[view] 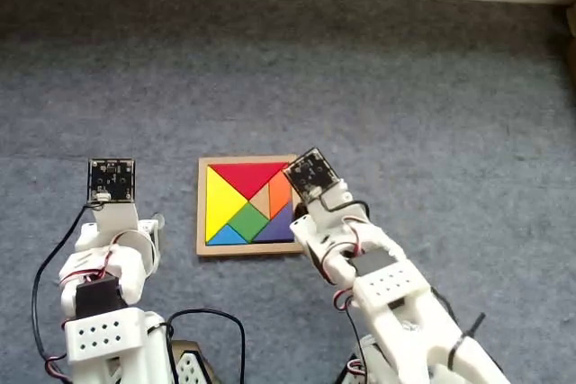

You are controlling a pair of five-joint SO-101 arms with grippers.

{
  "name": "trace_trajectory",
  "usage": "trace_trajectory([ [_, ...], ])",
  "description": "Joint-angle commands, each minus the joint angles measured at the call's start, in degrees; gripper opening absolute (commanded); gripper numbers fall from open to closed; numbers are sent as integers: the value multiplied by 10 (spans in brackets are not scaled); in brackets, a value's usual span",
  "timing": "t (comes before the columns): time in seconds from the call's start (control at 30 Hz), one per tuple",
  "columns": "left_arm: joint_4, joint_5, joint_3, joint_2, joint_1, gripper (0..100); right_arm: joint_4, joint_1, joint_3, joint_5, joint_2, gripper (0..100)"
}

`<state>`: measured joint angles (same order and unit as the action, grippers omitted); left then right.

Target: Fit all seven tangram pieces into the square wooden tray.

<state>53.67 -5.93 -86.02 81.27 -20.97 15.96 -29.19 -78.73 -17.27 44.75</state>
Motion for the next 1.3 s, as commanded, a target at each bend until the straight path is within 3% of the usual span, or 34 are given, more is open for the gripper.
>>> trace_trajectory([
  [0.0,-6,-6,8,7,26,204,-9,8,-16,6,82,4],
  [0.5,-6,-2,24,11,36,204,-7,8,-120,7,325,4],
  [0.8,104,55,-15,241,36,207,-7,8,-162,7,418,4],
  [0.9,105,55,-17,230,37,207,-7,8,-185,7,466,4],
  [1.27,82,55,-60,227,127,207,22,8,-225,6,605,4],
])
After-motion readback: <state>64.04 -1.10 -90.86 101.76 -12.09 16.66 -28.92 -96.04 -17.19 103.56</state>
